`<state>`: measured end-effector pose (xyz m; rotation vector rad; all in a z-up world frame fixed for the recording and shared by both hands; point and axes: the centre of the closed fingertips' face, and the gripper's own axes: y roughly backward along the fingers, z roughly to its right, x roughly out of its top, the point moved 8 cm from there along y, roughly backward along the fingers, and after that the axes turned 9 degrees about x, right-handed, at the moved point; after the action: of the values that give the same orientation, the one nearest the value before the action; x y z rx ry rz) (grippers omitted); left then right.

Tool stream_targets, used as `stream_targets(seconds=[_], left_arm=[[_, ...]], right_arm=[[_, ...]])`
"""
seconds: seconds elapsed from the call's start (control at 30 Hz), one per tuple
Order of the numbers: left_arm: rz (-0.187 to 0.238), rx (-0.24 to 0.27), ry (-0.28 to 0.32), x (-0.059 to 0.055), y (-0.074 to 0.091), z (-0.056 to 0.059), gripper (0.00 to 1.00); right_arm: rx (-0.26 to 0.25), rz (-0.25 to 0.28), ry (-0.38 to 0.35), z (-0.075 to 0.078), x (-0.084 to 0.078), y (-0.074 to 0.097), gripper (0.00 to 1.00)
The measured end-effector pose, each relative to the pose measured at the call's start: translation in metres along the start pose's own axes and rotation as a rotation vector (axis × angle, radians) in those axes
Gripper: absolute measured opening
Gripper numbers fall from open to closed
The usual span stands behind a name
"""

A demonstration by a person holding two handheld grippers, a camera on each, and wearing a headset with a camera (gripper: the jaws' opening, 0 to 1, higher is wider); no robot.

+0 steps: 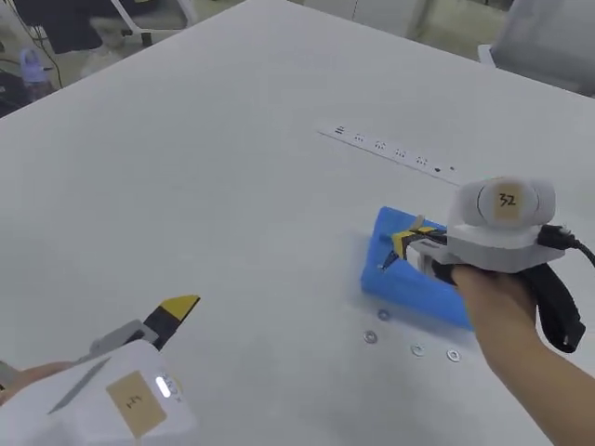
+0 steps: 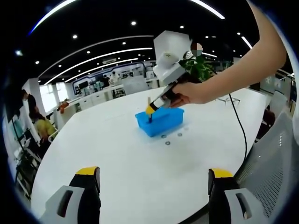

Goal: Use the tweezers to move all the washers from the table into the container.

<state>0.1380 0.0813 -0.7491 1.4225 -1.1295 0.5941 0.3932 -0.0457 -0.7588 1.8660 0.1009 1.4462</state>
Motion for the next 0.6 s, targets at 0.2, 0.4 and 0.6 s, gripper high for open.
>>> stream_targets(seconds=[0.2, 0.4, 0.6], left_arm=[[-0.008, 0.001, -0.002, -0.0008, -0.0006, 0.0, 0.99], [0.008, 0.0, 0.008, 0.0008, 0.0005, -0.0007, 0.99], [0.006, -0.001, 0.008, 0.0004, 0.0005, -0.0007, 0.98]], right_arm=[[0.003, 0.0, 0.015, -0.0029, -0.0038, 0.0, 0.01], [-0.011, 0.008, 0.018, -0.003, -0.0049, 0.0007, 0.02], [-0.002, 0.0, 0.009, -0.0036, 0.0046, 0.0047, 0.02]])
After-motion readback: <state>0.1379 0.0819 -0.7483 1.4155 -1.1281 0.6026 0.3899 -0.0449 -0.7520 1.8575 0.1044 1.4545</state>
